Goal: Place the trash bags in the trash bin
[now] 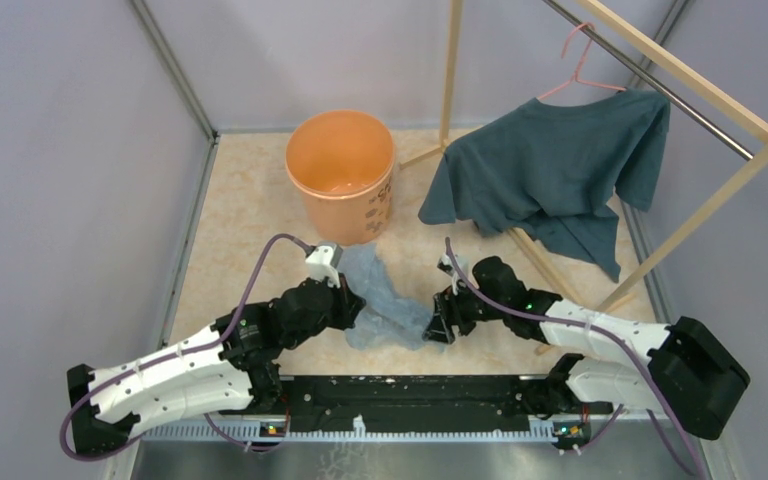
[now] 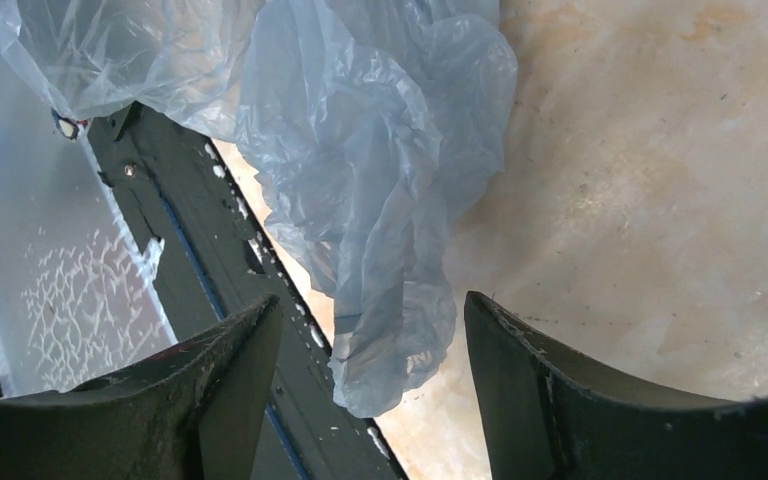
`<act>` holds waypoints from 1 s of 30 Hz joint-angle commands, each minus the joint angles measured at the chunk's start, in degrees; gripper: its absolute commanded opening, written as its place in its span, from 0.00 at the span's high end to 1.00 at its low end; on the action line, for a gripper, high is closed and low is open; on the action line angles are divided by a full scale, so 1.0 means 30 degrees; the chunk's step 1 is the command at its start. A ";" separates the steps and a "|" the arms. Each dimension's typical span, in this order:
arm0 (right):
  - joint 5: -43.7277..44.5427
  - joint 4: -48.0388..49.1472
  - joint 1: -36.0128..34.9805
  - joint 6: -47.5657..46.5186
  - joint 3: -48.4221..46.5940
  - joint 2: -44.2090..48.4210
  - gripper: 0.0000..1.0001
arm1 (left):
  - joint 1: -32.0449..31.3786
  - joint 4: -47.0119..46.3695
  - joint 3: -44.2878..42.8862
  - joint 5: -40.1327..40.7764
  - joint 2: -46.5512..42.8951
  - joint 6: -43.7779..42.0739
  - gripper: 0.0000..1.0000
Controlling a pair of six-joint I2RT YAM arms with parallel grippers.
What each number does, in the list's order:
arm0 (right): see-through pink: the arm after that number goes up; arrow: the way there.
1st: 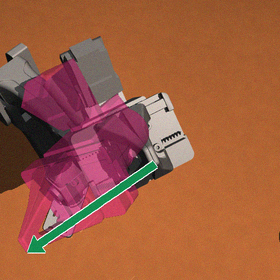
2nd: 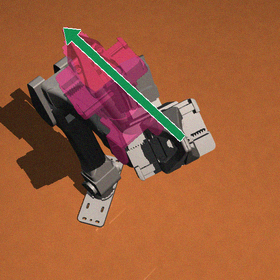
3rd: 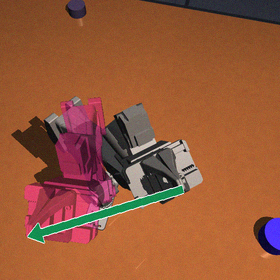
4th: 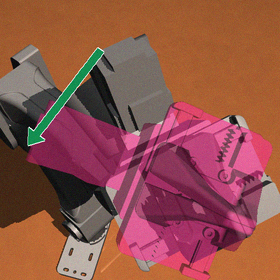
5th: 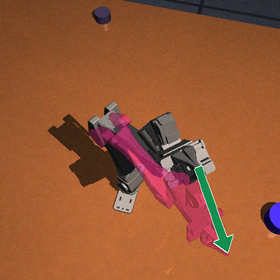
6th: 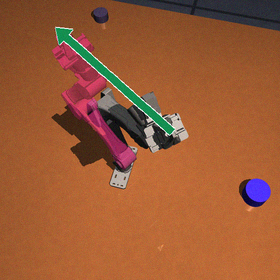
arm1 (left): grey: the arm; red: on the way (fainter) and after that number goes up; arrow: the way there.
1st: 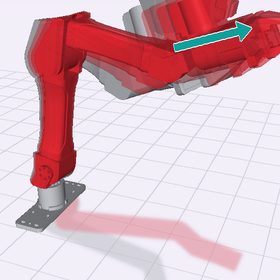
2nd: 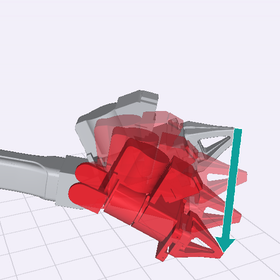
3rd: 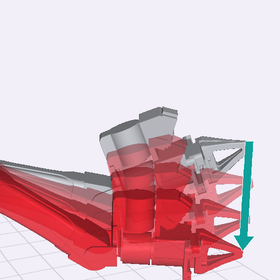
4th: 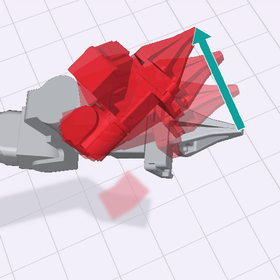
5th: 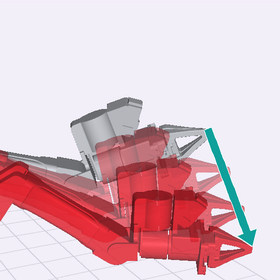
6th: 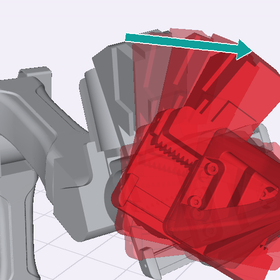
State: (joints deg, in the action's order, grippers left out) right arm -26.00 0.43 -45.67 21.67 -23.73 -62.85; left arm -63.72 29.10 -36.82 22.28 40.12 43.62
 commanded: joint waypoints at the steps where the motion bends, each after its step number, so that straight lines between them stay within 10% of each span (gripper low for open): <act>1: 0.0019 0.1763 -0.0333 0.0416 -0.1013 -0.0503 0.33 | 0.0041 -0.0767 0.0365 0.0204 -0.0336 0.1129 1.00; 8: 0.1474 0.2343 -0.0333 0.0782 -0.0836 0.0147 0.49 | 0.0057 -0.0945 0.0504 -0.0368 -0.0299 0.1240 1.00; 15: -0.0133 0.3695 -0.0333 0.1205 -0.1417 -0.2280 0.41 | 0.0036 -0.0850 0.0708 -0.0483 -0.0566 0.1551 1.00; 23: 0.1398 0.1554 -0.0305 0.1413 -0.1288 -0.1375 0.85 | 0.0034 -0.1691 0.1233 -0.1634 -0.0039 0.1694 1.00; 30: 0.5744 -0.2962 0.0132 0.2355 -0.1007 0.2006 0.92 | 0.0029 -0.6028 0.1882 -0.5007 0.2303 0.1258 1.00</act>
State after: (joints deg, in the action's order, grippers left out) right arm -19.09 0.95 -46.02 26.92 -25.65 -62.24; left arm -63.72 22.15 -31.90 14.06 43.00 48.03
